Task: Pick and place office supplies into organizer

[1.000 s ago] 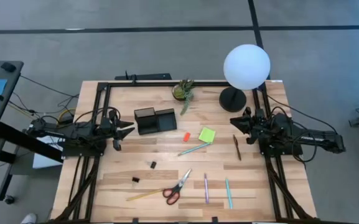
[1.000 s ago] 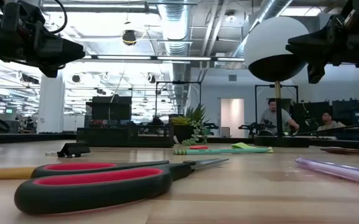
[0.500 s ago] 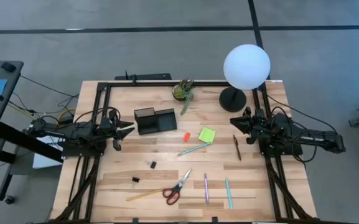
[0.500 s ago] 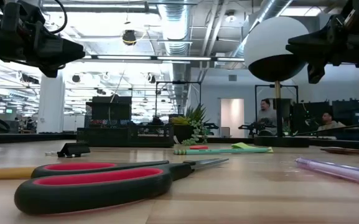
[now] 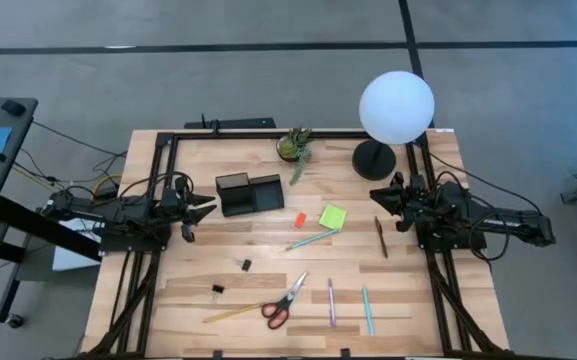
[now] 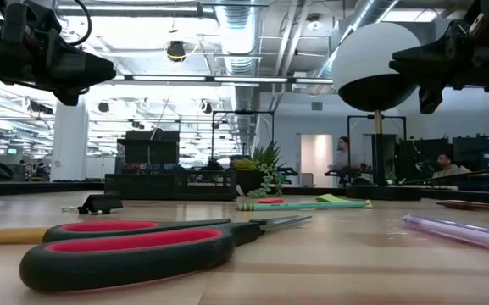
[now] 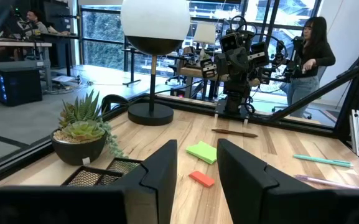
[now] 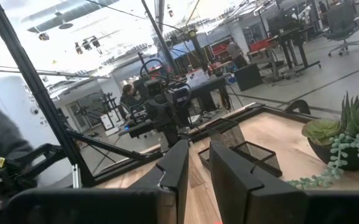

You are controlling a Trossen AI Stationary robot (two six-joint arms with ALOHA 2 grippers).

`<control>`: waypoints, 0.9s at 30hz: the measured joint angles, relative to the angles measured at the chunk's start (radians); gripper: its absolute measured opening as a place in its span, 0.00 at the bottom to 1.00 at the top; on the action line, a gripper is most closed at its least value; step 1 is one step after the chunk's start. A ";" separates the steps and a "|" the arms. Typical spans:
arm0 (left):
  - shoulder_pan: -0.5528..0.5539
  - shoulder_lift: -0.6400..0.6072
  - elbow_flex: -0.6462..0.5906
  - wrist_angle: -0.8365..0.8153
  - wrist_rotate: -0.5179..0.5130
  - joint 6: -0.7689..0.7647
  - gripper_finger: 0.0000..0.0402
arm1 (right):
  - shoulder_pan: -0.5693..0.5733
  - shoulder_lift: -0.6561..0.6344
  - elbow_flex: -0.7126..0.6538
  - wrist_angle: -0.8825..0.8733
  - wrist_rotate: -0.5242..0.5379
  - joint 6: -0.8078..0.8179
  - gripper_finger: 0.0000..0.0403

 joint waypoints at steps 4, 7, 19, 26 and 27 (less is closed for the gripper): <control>0.000 0.000 0.000 0.002 0.000 0.004 0.27 | 0.000 0.000 0.000 0.000 0.000 0.000 0.14; 0.000 0.000 -0.001 0.007 -0.006 0.038 0.27 | 0.000 0.000 0.000 0.000 0.000 0.000 0.14; 0.000 0.000 -0.002 0.117 0.005 -0.090 0.27 | 0.000 0.000 0.000 0.000 0.000 0.000 0.14; 0.000 -0.001 -0.001 0.253 -0.045 -0.224 0.27 | 0.000 0.000 0.000 0.000 0.000 0.000 0.14; 0.000 0.000 -0.001 0.245 -0.052 -0.238 0.27 | 0.000 0.000 0.000 0.000 0.000 0.000 0.14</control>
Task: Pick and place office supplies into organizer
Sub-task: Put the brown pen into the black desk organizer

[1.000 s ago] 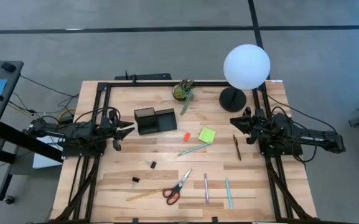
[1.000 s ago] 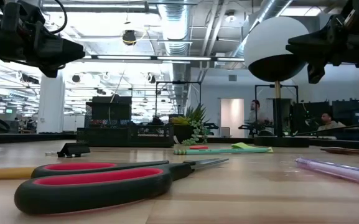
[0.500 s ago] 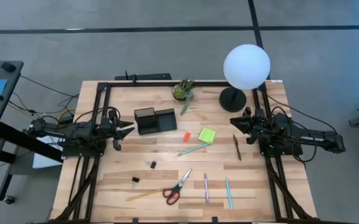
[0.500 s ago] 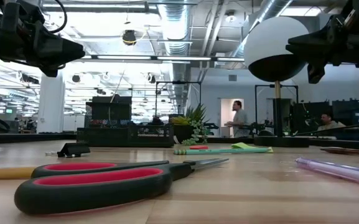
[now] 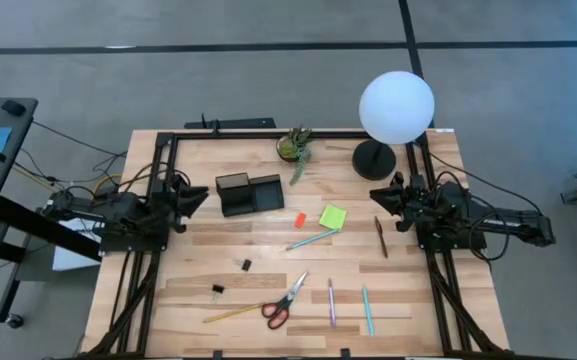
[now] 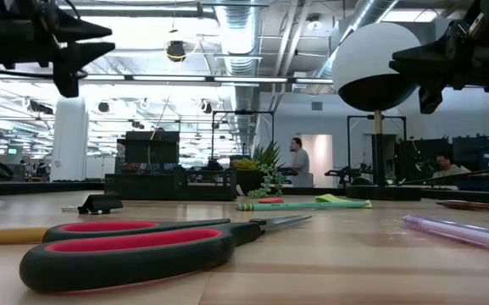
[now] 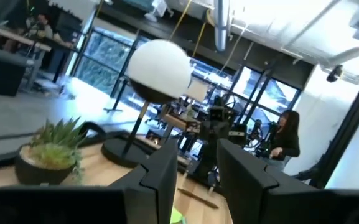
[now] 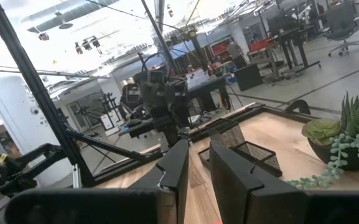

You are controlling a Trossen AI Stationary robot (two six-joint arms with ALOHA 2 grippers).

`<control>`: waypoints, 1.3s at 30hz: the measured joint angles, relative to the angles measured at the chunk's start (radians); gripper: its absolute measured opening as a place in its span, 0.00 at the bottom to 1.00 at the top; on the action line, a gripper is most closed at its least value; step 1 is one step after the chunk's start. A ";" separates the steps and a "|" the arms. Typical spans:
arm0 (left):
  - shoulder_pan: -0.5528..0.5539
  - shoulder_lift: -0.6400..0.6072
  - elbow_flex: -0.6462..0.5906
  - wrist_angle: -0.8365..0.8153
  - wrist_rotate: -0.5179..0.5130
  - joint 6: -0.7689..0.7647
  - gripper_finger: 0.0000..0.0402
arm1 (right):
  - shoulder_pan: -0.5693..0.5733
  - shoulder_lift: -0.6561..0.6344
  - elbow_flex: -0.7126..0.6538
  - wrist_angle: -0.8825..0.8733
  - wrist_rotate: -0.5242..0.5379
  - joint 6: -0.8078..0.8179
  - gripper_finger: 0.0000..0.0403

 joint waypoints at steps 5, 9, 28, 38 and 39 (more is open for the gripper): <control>0.000 0.000 0.000 -0.059 -0.050 -0.122 0.27 | 0.000 0.000 0.000 0.031 0.004 0.085 0.14; 0.000 0.000 0.000 -0.112 -0.136 -0.183 0.27 | 0.004 0.000 0.000 0.048 0.008 0.402 0.14; 0.000 0.000 0.000 -0.156 -0.293 -0.262 0.27 | 0.014 0.009 0.000 -0.063 0.225 0.834 0.14; 0.000 0.000 0.000 -0.158 -0.293 -0.258 0.27 | 0.042 0.051 0.027 0.147 0.258 0.727 0.14; 0.000 0.000 0.000 -0.158 -0.293 -0.258 0.27 | 0.055 0.059 0.057 0.201 0.258 0.672 0.14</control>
